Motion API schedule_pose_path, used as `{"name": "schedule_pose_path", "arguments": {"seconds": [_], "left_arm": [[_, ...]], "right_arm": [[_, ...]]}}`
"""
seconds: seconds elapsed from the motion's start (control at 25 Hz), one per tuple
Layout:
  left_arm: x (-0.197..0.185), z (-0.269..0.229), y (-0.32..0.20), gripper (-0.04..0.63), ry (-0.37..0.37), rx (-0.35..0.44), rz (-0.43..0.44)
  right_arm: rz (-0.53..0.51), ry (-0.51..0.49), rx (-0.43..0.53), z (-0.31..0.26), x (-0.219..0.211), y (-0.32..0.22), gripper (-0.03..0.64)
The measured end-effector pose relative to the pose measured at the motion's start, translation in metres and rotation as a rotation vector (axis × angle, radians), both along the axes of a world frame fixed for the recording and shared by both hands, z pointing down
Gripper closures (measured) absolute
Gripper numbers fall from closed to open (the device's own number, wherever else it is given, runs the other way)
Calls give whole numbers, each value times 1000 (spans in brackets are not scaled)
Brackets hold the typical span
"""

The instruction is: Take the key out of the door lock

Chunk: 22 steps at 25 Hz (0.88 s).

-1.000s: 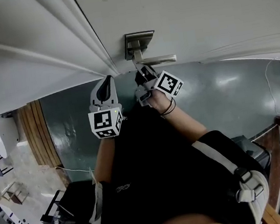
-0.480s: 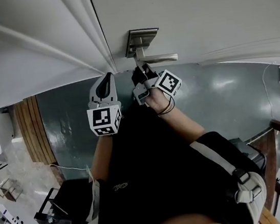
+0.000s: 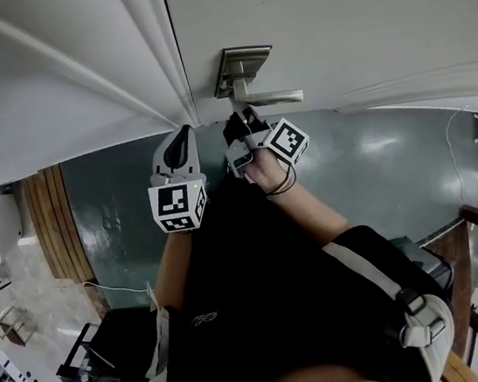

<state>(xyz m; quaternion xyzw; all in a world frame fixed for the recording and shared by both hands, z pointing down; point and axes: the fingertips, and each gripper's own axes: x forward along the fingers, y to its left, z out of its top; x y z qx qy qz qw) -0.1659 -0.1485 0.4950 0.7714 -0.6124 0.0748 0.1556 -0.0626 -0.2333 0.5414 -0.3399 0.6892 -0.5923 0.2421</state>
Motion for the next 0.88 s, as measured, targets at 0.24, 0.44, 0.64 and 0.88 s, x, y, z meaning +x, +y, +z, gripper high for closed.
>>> {"name": "schedule_pose_path", "arguments": {"seconds": [0.24,0.44,0.64,0.88], "left_arm": [[1,-3,0,571,-1,4,14],[2,-2,1,571,4,4,18],[2,-3,1,571,6,5,21],[0,-2,1,571,6,4,16]], "right_arm": [[8,-23,-2,-2,-1,1,586],[5,-4,-1,-2,1,1,586],[13,-25,7,-4,0,1,588],[18,-48,-4,-3,-1,0,588]]}}
